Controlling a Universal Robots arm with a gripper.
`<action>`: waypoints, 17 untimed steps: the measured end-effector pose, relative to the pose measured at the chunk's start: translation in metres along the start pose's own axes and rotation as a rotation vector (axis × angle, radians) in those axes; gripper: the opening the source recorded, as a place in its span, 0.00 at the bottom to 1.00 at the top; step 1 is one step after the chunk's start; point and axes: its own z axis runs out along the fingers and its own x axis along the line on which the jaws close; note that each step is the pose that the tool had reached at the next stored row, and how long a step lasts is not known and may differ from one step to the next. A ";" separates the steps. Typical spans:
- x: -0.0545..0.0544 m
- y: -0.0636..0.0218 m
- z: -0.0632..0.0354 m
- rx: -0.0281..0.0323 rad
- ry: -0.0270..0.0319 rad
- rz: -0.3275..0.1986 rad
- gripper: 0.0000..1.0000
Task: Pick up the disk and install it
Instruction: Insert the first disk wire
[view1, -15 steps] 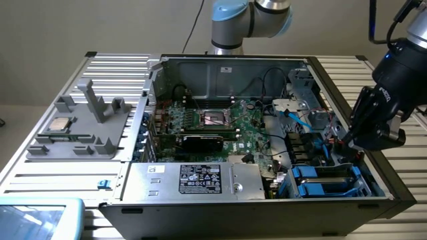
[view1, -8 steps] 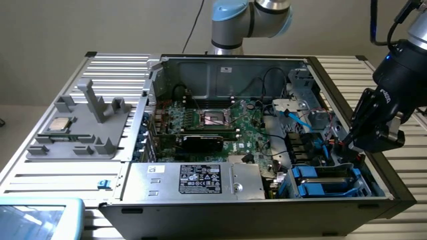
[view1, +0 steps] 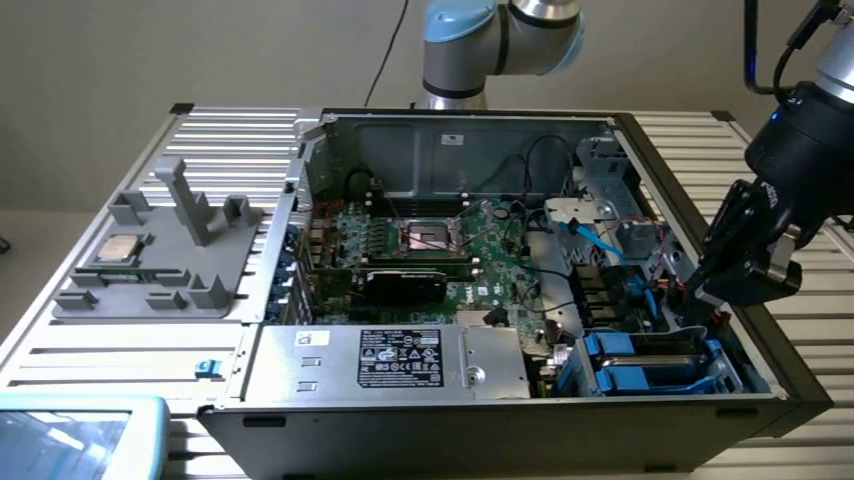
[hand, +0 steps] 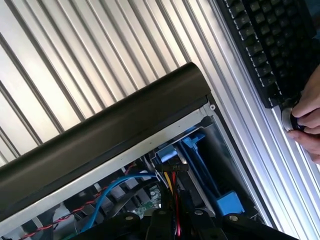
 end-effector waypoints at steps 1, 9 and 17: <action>0.000 0.0000 0.0001 0.0015 0.0005 0.012 0.17; -0.002 0.0014 0.0004 0.0061 0.0030 0.042 0.17; -0.003 0.0018 0.0010 0.0188 0.0103 0.124 0.17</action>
